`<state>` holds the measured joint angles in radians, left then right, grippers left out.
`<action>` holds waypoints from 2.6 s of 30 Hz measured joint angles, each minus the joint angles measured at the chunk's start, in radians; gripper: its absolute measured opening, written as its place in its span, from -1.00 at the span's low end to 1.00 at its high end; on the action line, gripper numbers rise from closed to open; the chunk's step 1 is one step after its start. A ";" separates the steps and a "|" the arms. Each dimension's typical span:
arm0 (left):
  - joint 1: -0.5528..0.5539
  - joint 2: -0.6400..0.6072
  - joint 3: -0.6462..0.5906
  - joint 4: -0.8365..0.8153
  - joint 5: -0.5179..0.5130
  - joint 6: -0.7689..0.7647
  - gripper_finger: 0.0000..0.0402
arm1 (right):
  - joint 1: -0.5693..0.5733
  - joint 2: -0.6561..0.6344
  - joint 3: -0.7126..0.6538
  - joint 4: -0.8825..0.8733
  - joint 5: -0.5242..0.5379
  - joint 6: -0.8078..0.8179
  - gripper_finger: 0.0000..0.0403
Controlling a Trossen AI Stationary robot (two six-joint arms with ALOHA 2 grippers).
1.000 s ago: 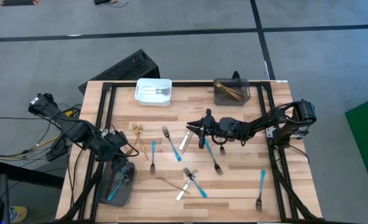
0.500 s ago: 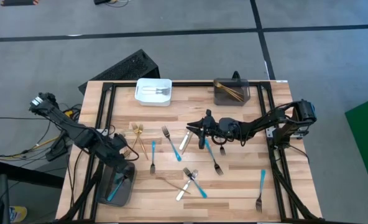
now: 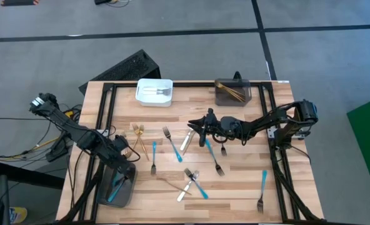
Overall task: Sort silverware by color (type)
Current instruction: Put the blue fork into the bottom black bin
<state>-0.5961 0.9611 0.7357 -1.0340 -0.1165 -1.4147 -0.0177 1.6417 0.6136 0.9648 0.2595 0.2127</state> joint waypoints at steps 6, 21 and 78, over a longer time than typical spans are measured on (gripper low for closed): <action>-0.021 0.001 0.000 0.013 -0.001 -0.027 -0.42 | 0.000 0.000 0.000 0.038 0.004 0.000 -0.49; -0.112 -0.008 0.047 0.170 0.107 0.056 -0.08 | 0.000 0.000 0.000 0.031 0.004 -0.001 -0.49; 0.107 -0.025 -0.200 1.052 -0.197 1.104 -0.09 | 0.039 -0.028 0.000 -0.089 -0.292 -0.019 -0.49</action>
<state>-0.4894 0.9363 0.5362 0.0185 -0.3137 -0.3109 0.0208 1.6135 0.6140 0.8762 -0.0322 0.1936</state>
